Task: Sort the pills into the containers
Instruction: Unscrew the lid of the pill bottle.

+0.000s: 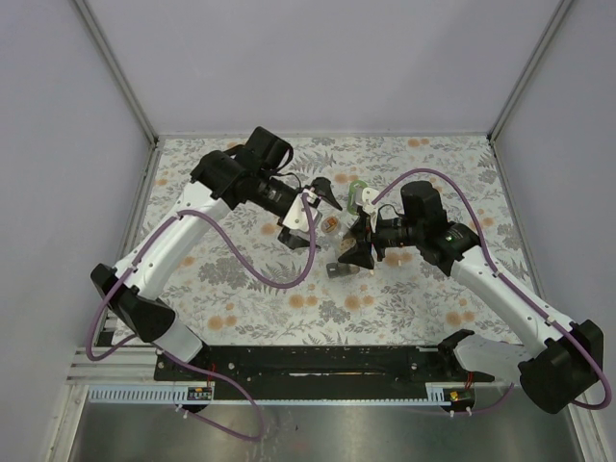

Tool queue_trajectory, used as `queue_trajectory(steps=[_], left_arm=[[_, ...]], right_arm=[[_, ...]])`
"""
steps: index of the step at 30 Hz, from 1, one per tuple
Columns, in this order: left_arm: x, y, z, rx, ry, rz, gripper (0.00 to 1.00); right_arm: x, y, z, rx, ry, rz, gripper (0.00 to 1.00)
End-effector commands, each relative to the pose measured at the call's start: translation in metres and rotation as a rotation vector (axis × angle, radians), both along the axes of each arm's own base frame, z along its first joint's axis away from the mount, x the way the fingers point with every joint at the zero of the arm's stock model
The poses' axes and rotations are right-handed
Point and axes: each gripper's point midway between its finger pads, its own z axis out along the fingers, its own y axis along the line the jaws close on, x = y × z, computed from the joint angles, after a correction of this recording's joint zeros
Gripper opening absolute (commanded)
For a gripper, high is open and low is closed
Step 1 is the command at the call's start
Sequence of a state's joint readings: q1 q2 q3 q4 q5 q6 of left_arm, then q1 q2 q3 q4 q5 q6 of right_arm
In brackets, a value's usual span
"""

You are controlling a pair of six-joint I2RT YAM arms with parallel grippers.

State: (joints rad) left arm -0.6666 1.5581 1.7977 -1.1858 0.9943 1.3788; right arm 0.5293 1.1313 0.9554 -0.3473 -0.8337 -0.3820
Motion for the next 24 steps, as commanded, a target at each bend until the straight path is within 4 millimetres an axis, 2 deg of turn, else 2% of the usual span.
queue_trajectory(steps=[1,6,10,24], left_arm=[[-0.0043,-0.0086,0.0181,-0.07,-0.035,-0.063,0.89],[-0.0052,-0.0119,0.0189,-0.073,-0.017,-0.07,0.84],[-0.0067,-0.0124,0.0196,-0.074,0.007,-0.067,0.68],[-0.0008,-0.0178,0.0105,-0.057,0.047,-0.056,0.66]], right_arm=[[-0.0007,0.0042,0.0201,0.04,-0.05,0.034,0.0],[0.0003,0.0037,0.0204,0.039,-0.054,0.027,0.0],[0.0002,0.0036,0.0198,0.038,-0.054,0.027,0.0],[-0.0004,0.0028,0.0213,0.04,-0.064,0.026,0.0]])
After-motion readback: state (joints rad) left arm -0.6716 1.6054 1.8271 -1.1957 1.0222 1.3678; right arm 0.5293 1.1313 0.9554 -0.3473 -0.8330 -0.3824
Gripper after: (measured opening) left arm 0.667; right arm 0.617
